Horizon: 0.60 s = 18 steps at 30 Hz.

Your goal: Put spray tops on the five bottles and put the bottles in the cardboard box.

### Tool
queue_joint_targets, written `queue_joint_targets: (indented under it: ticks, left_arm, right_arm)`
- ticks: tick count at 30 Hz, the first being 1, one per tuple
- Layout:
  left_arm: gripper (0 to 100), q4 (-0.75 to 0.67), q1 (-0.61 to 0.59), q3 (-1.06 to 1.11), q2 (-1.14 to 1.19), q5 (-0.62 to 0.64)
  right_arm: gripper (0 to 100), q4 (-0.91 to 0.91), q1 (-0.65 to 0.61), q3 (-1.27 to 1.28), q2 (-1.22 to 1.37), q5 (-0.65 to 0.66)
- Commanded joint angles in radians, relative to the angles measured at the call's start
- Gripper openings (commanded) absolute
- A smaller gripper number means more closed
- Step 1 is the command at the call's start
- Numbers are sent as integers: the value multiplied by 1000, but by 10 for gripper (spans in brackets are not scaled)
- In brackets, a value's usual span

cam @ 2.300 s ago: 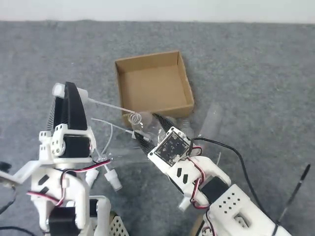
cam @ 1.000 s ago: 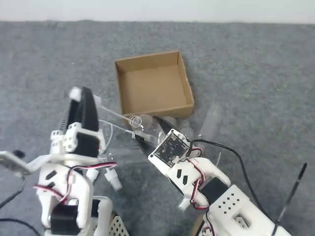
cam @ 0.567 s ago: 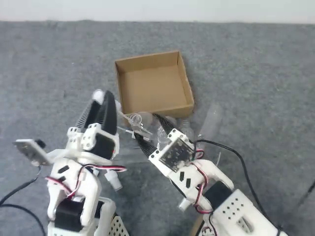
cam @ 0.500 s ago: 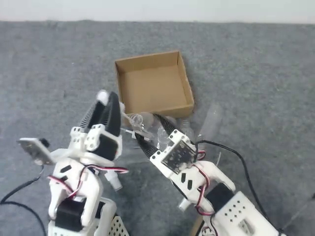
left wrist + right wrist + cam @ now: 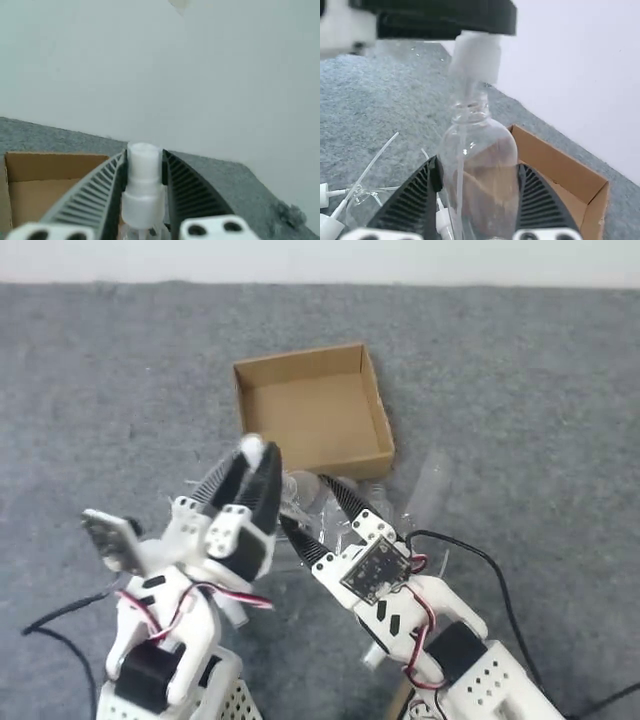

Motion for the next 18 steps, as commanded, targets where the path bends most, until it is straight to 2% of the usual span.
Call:
queue_joint_targets:
  ticks: [1, 8, 18]
  left_arm:
    - [13, 37, 63, -4, -18, -72]
    - [18, 38, 63, 21, -18, -101]
    - [96, 61, 55, 21, -18, -124]
  right_arm:
    - [6, 5, -1, -20, -39, 5]
    - [6, 45, -2, -26, -47, -2]
    - [6, 51, -1, -29, -47, -117]
